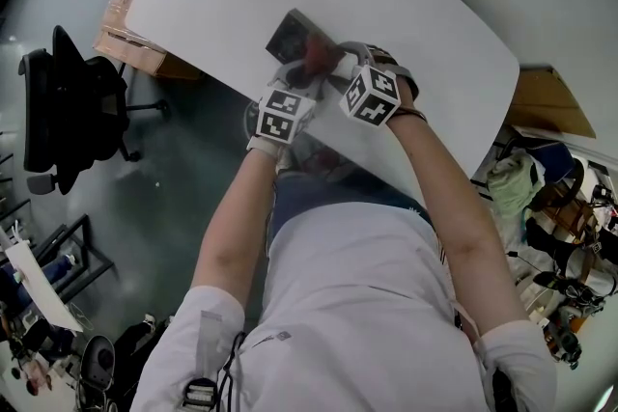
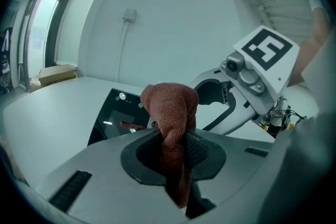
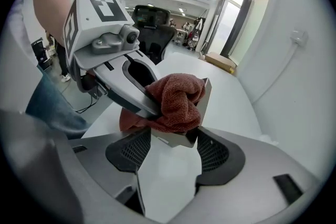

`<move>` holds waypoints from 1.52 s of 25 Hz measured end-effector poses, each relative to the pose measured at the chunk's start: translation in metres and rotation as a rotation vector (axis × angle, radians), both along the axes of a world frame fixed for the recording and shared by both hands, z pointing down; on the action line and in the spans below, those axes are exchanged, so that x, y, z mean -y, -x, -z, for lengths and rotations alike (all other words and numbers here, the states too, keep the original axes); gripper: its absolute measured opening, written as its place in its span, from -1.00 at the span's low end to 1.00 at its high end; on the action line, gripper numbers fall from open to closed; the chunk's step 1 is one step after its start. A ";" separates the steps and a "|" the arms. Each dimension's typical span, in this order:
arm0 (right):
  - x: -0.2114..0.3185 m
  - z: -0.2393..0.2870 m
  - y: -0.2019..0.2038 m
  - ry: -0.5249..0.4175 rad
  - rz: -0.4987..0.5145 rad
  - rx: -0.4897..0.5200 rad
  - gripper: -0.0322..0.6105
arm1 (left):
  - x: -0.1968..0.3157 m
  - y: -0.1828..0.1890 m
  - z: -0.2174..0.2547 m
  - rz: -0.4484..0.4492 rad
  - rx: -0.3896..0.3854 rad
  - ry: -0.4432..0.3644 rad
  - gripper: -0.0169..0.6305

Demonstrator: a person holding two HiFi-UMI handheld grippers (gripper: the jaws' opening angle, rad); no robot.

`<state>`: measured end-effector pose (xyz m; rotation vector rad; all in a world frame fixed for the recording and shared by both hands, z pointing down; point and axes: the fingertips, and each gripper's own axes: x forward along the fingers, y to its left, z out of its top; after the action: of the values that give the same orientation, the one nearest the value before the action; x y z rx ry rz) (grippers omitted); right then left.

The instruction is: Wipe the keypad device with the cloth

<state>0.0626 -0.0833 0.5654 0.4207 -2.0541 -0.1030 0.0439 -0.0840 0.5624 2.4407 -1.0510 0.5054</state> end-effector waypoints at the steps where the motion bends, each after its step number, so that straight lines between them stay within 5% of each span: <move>1: 0.000 0.000 0.000 0.000 0.000 0.000 -0.13 | -0.001 0.001 -0.001 0.002 0.002 0.005 -0.76; 21: 0.000 -0.001 -0.003 -0.004 -0.004 -0.010 -0.13 | -0.025 0.022 -0.037 0.036 0.077 0.085 -0.76; 29: 0.001 -0.004 0.001 -0.006 -0.005 -0.017 -0.13 | -0.042 0.045 -0.072 0.045 0.236 0.165 -0.76; 38: 0.003 -0.007 -0.002 -0.047 0.013 -0.083 -0.13 | -0.039 0.046 -0.069 0.078 0.167 0.207 -0.75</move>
<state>0.0643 -0.0858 0.5720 0.4257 -1.9764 -0.1738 -0.0024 -0.0446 0.6309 2.1976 -1.0965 0.7630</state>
